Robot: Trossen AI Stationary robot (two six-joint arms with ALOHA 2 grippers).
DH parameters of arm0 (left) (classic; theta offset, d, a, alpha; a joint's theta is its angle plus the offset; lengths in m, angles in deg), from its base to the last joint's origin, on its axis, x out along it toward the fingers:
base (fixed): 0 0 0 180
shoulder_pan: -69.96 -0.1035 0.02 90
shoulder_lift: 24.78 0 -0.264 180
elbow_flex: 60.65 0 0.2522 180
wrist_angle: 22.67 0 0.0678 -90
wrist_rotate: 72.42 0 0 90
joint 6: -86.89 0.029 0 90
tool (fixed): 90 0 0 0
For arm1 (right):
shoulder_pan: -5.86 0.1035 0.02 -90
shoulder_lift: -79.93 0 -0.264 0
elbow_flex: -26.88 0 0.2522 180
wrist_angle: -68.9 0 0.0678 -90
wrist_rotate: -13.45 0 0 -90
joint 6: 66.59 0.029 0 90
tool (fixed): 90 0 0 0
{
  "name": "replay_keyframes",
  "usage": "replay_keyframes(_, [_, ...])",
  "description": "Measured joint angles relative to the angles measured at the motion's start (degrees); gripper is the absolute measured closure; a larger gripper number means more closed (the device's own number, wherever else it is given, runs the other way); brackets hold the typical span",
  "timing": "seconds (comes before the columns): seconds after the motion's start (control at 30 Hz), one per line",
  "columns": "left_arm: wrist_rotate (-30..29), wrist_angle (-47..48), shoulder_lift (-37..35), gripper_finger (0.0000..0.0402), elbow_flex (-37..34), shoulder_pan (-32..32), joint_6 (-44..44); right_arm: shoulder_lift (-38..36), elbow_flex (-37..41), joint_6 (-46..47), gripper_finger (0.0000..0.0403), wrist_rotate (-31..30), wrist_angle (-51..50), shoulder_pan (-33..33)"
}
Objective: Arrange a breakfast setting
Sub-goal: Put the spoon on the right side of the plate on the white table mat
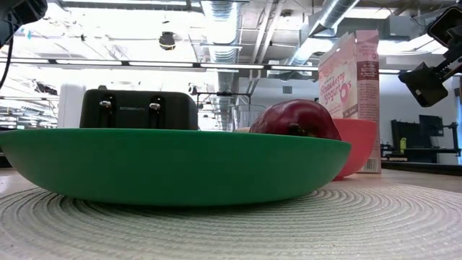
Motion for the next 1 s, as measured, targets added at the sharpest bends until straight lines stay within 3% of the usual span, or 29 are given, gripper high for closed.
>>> replay_keyframes(0.53, [0.83, -9.64, -0.26, 0.0347, 0.23, -1.03, 3.18, 0.01, -0.02, 0.0, 0.0025, -0.01, 0.0, 0.01])
replay_keyframes(1.0, [-0.11, 5.49, -3.54, 0.0347, 10.6, -1.03, 4.65, -0.01, 0.0, -0.01, 0.0025, -0.02, -0.01, 0.02])
